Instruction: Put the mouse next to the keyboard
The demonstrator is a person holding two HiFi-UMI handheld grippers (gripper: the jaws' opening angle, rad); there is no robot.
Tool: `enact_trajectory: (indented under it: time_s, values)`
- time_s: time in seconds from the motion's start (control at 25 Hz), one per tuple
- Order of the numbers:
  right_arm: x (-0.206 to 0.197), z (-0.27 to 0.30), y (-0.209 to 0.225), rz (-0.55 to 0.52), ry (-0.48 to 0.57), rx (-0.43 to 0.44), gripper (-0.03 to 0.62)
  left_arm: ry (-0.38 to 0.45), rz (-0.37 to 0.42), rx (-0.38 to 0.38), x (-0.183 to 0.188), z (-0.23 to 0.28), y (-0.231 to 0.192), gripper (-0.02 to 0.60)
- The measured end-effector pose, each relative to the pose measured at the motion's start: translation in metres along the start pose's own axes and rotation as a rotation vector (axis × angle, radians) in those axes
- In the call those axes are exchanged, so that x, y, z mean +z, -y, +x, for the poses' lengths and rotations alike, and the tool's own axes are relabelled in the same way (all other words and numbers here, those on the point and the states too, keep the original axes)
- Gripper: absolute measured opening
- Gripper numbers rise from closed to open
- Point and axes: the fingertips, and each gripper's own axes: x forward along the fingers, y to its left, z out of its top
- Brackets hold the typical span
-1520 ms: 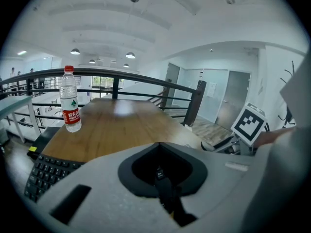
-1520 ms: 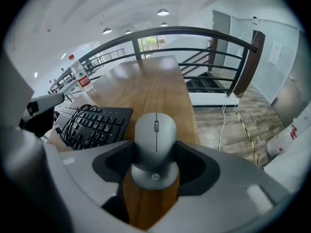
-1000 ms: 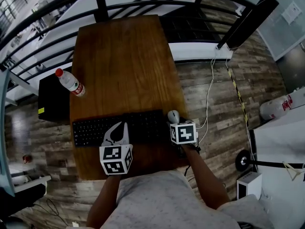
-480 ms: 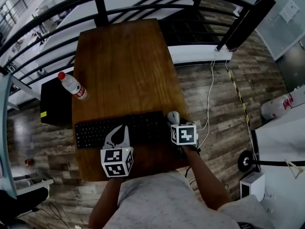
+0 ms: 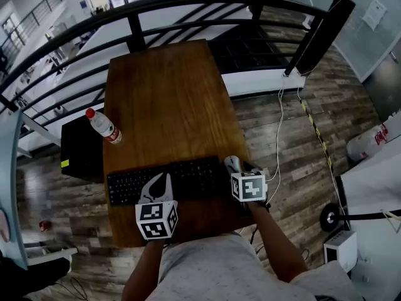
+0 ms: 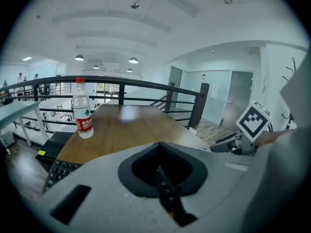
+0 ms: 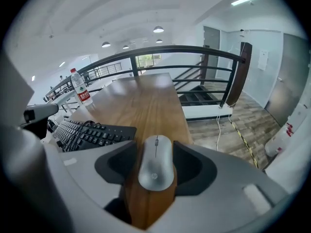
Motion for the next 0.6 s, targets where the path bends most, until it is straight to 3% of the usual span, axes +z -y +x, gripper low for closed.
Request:
enact_trajectory:
  time_s: [0.6]
  values:
    - [0.079, -0.066, -0.072, -0.117, 0.314, 0.201, 0.158, 0.051, 0.0, -0.008, 0.042, -0.021, 0.003, -0.006]
